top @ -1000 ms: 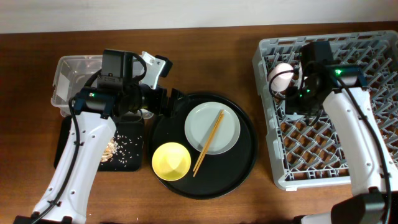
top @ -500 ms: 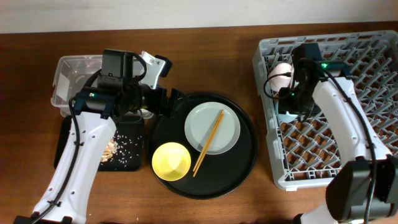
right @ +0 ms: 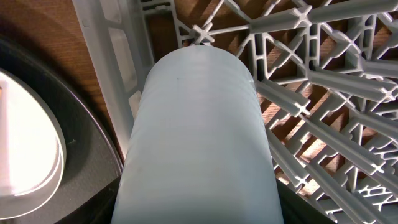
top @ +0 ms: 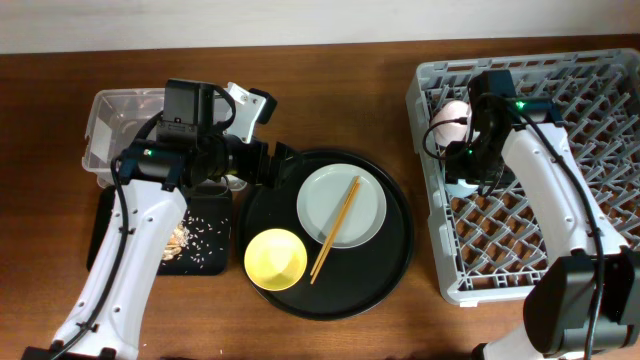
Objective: Sort waste into correct bins and load items into the dishwasher rack
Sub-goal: 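Lower the blue cup into the rack and open the right gripper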
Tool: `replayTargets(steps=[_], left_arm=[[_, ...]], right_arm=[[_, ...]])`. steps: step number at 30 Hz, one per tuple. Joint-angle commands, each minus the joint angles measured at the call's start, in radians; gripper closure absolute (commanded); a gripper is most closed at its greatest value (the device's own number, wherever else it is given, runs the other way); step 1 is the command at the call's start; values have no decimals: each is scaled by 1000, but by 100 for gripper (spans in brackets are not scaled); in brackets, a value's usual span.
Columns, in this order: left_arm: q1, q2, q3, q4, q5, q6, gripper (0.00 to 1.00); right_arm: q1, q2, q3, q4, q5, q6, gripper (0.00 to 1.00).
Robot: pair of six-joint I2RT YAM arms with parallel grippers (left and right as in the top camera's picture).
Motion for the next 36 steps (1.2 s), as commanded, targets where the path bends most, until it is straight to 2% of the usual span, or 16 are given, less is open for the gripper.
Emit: replayTargets(steps=[1, 9, 12, 21, 22, 23, 24, 26, 27, 36], left_arm=[[0, -9, -1, 2, -7, 12, 1], [0, -9, 0, 2, -7, 12, 1], [0, -9, 0, 2, -7, 12, 1], [0, -9, 0, 2, -7, 12, 1], [0, -9, 0, 2, -7, 12, 1], [0, -9, 0, 2, -7, 12, 1], [0, -9, 0, 2, -7, 12, 1], [0, -9, 0, 2, -7, 12, 1], [0, -9, 0, 2, -7, 12, 1], [0, -9, 0, 2, -7, 12, 1]], right_arm=[[-2, 6, -6, -1, 9, 7, 41], [-2, 6, -6, -2, 9, 7, 34], [-2, 6, -6, -4, 9, 7, 28], [-1, 6, -6, -8, -104, -20, 27], [-1, 6, -6, -6, -139, -42, 29], [-1, 6, -6, -3, -168, -68, 37], [-1, 6, -6, 0, -166, -77, 60], [-1, 6, -6, 8, -142, -76, 90], [-1, 6, -6, 24, -113, -76, 96], [-3, 76, -9, 103, -15, -72, 96]])
